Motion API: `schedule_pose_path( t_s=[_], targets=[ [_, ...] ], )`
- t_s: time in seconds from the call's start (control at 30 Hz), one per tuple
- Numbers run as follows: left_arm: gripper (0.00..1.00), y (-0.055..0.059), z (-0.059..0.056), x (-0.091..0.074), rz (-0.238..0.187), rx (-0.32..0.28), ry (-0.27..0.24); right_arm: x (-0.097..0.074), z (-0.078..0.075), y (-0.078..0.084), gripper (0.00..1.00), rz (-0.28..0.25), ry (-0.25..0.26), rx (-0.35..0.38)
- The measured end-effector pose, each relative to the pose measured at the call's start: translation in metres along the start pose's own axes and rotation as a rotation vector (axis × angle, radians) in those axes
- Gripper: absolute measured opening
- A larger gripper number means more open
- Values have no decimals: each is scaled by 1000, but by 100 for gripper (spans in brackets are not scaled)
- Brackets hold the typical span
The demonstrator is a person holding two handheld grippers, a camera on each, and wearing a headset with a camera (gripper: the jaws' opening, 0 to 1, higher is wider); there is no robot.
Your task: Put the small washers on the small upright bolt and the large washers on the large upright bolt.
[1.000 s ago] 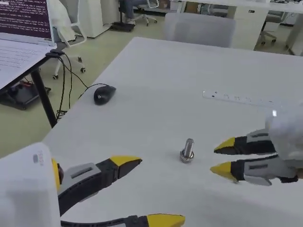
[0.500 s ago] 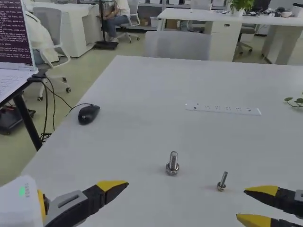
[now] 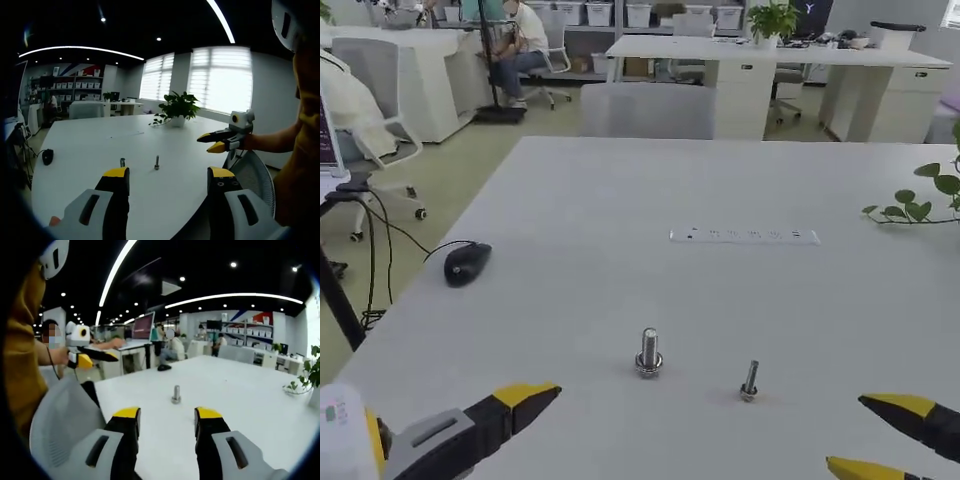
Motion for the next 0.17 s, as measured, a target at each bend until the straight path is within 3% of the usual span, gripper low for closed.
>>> schedule_pose_path(
  t_s=[0.17],
  targets=[
    [62,-2,-1,0,-3,4,1,-5,-4,-1,45,-1,32,-10]
  ],
)
Point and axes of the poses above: the centre of the closed fingertips' face, and the gripper's own axes: x roughly forward along the fingers, z roughly to its left, y roughly out of its underside, the point moved 9 cm from there along -x, roughly backward along the fingers, and after that the axes turned 10 degrees about -z, right-handed, at the moved point
